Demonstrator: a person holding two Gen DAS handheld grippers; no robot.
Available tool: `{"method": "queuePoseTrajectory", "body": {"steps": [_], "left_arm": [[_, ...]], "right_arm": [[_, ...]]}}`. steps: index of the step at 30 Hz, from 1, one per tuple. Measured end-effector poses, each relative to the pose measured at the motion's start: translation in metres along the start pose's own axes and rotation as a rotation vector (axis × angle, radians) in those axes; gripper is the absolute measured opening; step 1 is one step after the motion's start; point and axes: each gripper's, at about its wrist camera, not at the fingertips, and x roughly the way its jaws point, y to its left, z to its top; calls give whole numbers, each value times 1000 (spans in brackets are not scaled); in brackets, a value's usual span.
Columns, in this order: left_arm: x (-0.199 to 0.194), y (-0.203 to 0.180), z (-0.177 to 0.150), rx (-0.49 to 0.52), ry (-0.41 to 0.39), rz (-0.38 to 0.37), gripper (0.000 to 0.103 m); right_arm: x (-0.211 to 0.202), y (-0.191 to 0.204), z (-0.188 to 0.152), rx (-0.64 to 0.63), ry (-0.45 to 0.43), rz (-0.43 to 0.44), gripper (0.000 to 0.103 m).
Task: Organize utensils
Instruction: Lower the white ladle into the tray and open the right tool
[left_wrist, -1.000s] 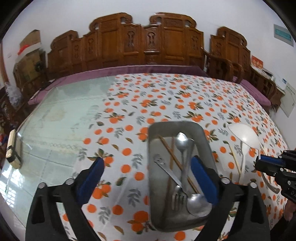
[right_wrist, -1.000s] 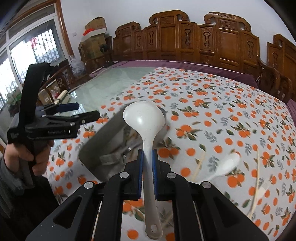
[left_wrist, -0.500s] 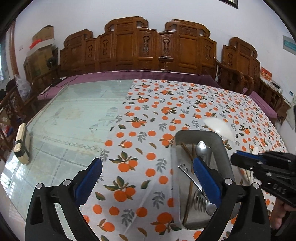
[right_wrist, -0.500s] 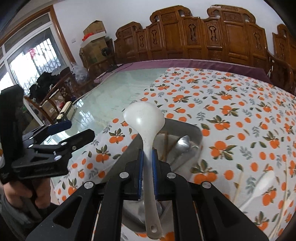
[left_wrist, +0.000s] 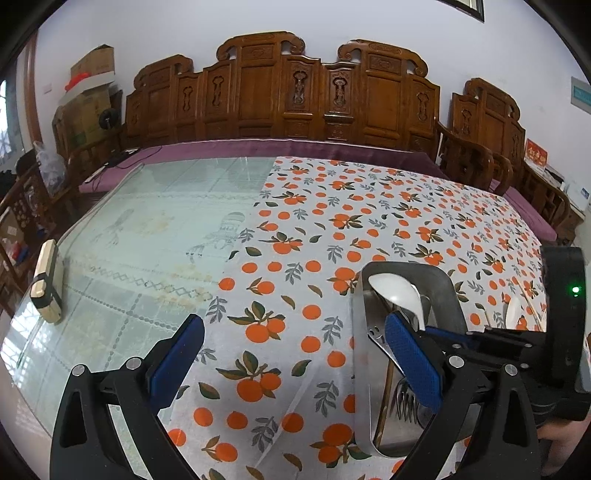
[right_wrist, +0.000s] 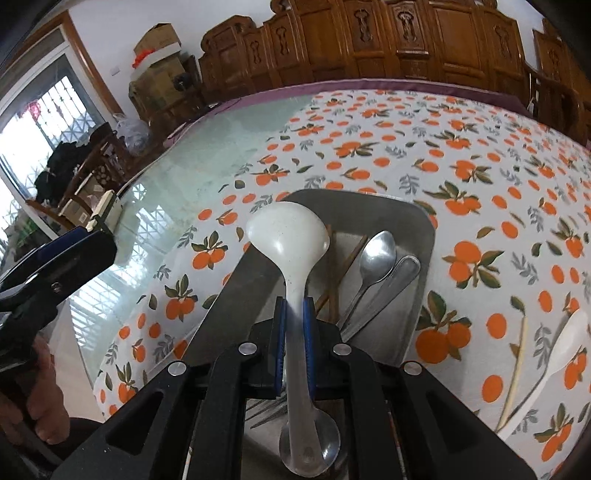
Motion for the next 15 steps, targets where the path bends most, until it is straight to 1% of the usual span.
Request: {"method": "queuePoseTrajectory", "body": {"steps": [4, 8, 10, 13, 15], "left_arm": [[0, 0, 0, -2, 0, -3, 95], [0, 0, 1, -4, -2, -4, 95], [0, 0, 1, -3, -1, -6, 95], [-2, -2, 0, 0, -2, -6, 95], [-2, -4, 1, -1, -2, -13, 95]], "right_arm": [[2, 2, 2, 2, 2, 9, 11], [1, 4, 3, -14, 0, 27, 14], [-1, 3, 3, -14, -4, 46, 14], [-10, 1, 2, -31, -18, 67, 14], [-25, -4, -1, -55, -49, 62, 14]]}}
